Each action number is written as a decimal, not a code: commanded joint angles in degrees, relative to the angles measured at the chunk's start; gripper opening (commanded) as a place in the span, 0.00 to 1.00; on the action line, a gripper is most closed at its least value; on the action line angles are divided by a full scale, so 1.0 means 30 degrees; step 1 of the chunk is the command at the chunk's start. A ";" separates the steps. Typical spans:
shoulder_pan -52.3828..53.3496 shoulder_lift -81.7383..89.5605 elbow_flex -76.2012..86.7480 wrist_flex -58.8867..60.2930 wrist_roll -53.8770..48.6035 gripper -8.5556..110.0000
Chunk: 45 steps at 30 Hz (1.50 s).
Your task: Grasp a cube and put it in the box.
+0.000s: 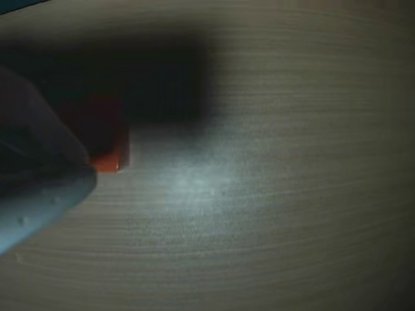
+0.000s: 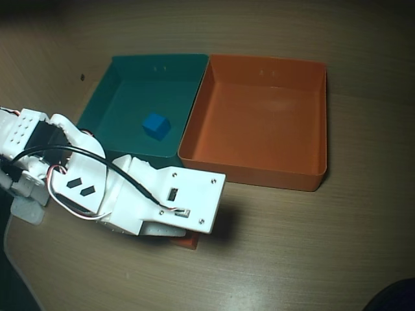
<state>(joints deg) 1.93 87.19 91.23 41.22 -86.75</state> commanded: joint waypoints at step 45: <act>0.0557 -0.2812 -0.3662 0.3164 -0.3838 0.02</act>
<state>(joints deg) 3.08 77.96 83.50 50.62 -98.53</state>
